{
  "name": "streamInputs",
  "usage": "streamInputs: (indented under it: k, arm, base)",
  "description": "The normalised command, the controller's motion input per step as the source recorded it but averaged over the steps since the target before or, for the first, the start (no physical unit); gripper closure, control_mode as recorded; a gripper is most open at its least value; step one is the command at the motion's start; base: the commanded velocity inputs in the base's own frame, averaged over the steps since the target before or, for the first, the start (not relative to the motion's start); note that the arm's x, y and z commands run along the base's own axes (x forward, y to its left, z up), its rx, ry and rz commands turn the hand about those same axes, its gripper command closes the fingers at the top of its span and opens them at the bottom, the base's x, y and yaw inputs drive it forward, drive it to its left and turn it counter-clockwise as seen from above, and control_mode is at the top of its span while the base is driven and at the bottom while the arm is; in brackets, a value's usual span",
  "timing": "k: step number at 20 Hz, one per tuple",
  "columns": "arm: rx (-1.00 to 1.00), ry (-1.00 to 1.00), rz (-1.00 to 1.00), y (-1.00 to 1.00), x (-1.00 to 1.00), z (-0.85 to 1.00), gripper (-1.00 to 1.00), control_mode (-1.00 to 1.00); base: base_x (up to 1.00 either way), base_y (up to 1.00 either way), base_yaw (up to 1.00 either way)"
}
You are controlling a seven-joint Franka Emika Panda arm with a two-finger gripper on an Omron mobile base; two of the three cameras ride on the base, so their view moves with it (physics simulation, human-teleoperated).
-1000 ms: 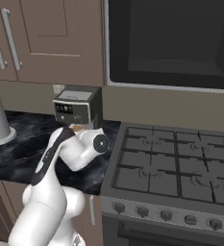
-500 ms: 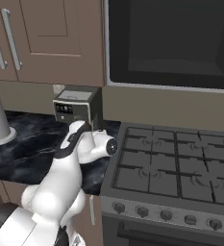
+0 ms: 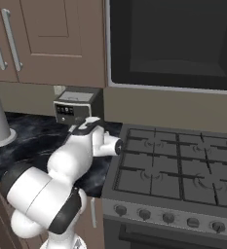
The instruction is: Pick up the brewed coffee from the coffee machine and place it next to the breakfast plate on the dining counter.
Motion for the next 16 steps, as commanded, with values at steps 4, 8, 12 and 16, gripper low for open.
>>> streamInputs:
  k: [4, 8, 12, 16]
  arm:
    - [0.00, 0.00, 0.00, 0.21, 0.11, -0.12, -1.00, -1.00]
    - [0.00, 0.00, 0.00, 0.05, 0.15, -0.11, -1.00, -1.00]
    - [0.00, 0.00, -0.04, 0.06, 0.17, -0.13, -1.00, -1.00]
    - [0.00, -0.02, -0.06, 0.12, 0.11, -0.14, -1.00, -1.00]
  base:
    - [0.00, 0.00, 0.00]
    - [0.00, 0.00, 0.00]
    - [0.00, 0.00, 0.00]
    - [0.00, 0.00, 0.00]
